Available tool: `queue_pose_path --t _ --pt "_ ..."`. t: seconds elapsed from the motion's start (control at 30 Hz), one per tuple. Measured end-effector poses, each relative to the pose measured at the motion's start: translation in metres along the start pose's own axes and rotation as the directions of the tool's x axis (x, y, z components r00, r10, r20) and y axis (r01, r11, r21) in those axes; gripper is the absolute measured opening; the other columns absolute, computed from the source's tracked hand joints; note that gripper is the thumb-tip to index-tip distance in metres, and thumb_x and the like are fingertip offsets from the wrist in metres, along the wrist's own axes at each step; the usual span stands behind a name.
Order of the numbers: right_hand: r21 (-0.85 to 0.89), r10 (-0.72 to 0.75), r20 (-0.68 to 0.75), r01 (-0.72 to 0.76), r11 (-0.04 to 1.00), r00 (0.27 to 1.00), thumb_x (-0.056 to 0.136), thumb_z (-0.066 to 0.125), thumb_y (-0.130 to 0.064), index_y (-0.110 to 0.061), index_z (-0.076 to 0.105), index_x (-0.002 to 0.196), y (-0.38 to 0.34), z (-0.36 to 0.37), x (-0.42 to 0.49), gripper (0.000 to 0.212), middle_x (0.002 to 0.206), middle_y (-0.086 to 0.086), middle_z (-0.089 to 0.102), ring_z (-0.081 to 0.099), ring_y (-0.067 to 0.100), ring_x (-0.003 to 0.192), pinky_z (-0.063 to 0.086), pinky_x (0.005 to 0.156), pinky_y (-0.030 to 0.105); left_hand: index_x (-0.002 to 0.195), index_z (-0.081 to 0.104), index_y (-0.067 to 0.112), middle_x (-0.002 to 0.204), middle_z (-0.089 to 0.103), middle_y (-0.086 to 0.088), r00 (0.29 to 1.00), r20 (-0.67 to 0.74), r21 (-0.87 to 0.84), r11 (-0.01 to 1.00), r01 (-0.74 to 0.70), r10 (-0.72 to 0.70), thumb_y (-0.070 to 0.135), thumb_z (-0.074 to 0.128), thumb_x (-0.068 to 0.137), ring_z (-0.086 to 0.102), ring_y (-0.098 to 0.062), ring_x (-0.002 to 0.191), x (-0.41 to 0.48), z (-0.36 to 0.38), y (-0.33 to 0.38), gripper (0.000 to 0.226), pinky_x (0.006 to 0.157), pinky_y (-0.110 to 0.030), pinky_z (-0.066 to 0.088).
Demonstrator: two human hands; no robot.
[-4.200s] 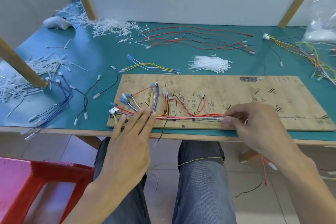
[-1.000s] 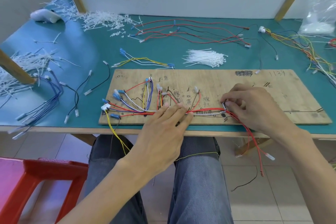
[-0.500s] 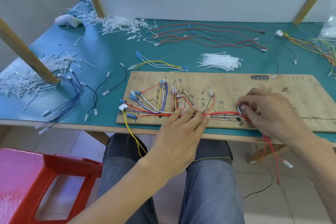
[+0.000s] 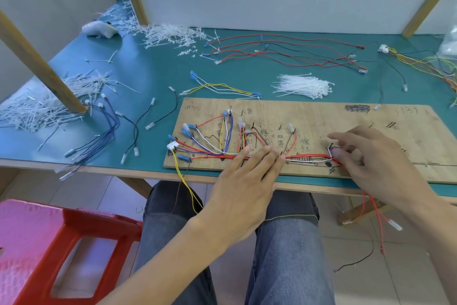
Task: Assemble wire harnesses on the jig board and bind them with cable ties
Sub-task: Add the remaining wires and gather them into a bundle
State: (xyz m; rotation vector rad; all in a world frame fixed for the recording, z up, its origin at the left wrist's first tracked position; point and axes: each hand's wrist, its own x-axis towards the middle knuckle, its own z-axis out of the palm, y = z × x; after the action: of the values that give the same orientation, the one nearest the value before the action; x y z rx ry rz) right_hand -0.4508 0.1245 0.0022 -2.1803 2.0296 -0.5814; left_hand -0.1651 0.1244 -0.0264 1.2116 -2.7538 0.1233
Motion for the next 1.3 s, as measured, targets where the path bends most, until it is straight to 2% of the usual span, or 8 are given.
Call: queue_pose_path --t 0.1,0.2,0.3,0.57,0.93,1.07,1.17,1.3 --pt "0.073 0.053 -0.043 -0.050 0.996 0.998 0.095 0.073 -0.027 -0.023 0.069 0.119 -0.001 -0.001 -0.010 0.025 0.111 -0.009 0.058 0.060 0.013 0.088 0.051 0.079 0.038 0.165 0.027 0.016 0.169 0.032 -0.001 1.000 0.017 -0.011 1.000 0.003 -0.003 0.035 0.032 0.111 0.022 -0.020 0.159 0.000 0.000 -0.003 0.057 0.130 -0.045 0.017" --pt "0.112 0.069 0.003 -0.069 0.991 0.998 0.091 0.078 -0.023 -0.027 0.072 0.097 -0.001 -0.002 -0.018 0.010 0.095 -0.013 0.063 0.061 0.004 0.084 0.052 0.073 0.033 0.164 0.029 0.016 0.168 0.034 -0.001 0.999 0.035 -0.007 1.000 -0.006 0.007 0.035 0.035 0.111 0.025 -0.020 0.158 0.002 -0.001 -0.003 0.057 0.129 -0.046 0.019" --pt "0.106 0.097 0.011 -0.098 0.990 0.995 0.090 0.079 -0.011 -0.025 0.073 0.088 0.000 -0.001 -0.021 0.015 0.081 -0.011 0.063 0.059 0.008 0.077 0.046 0.067 0.031 0.164 0.028 0.017 0.169 0.033 0.000 0.999 0.048 0.004 1.000 -0.001 0.001 0.035 0.035 0.110 0.024 -0.020 0.158 0.003 0.000 -0.003 0.057 0.130 -0.045 0.018" --pt "0.010 0.162 0.046 -0.162 0.987 0.986 0.095 0.070 -0.007 -0.018 0.064 0.086 -0.008 0.002 -0.021 0.016 0.081 -0.007 0.056 0.053 0.024 0.082 0.047 0.072 0.044 0.166 0.023 0.023 0.168 0.034 -0.001 0.998 0.062 -0.001 1.000 0.001 -0.001 0.038 0.029 0.110 0.026 -0.021 0.157 0.004 -0.002 -0.001 0.058 0.129 -0.047 0.019" --pt "-0.074 0.246 -0.011 -0.246 0.967 0.969 0.092 0.071 -0.005 -0.026 0.064 0.083 -0.015 0.001 -0.021 0.024 0.081 -0.010 0.055 0.052 0.022 0.084 0.049 0.063 0.040 0.166 0.018 0.024 0.171 0.023 0.002 0.997 0.070 -0.035 0.999 0.034 -0.031 0.042 0.021 0.111 0.019 -0.019 0.158 0.006 0.002 0.003 0.058 0.129 -0.045 0.013" --pt "-0.017 0.235 -0.027 -0.235 0.972 0.972 0.091 0.073 -0.008 -0.030 0.067 0.096 -0.019 -0.001 -0.021 0.024 0.092 -0.014 0.059 0.055 0.018 0.092 0.050 0.071 0.041 0.168 0.008 0.024 0.176 0.006 0.002 0.997 0.064 -0.034 0.999 0.041 -0.039 0.042 0.018 0.113 0.004 -0.017 0.161 0.004 0.007 0.005 0.059 0.130 -0.045 0.007" --pt "0.092 0.129 -0.019 -0.127 0.988 0.991 0.093 0.073 -0.010 -0.031 0.073 0.111 -0.017 -0.006 -0.018 0.028 0.101 -0.014 0.062 0.060 0.014 0.090 0.054 0.078 0.044 0.168 0.007 0.024 0.176 0.006 0.003 0.997 0.069 -0.028 0.999 0.036 -0.034 0.042 0.018 0.113 0.003 -0.016 0.162 0.005 0.007 0.004 0.059 0.130 -0.044 0.006" --pt "0.043 0.054 0.125 -0.060 0.997 0.991 0.094 0.078 -0.023 -0.031 0.072 0.128 -0.012 -0.012 -0.006 0.036 0.115 -0.011 0.061 0.057 0.015 0.100 0.053 0.087 0.045 0.168 0.010 0.026 0.175 0.009 0.005 0.996 0.075 -0.032 0.999 0.042 -0.040 0.042 0.019 0.112 0.006 -0.014 0.161 0.005 0.006 0.002 0.058 0.130 -0.044 0.006"
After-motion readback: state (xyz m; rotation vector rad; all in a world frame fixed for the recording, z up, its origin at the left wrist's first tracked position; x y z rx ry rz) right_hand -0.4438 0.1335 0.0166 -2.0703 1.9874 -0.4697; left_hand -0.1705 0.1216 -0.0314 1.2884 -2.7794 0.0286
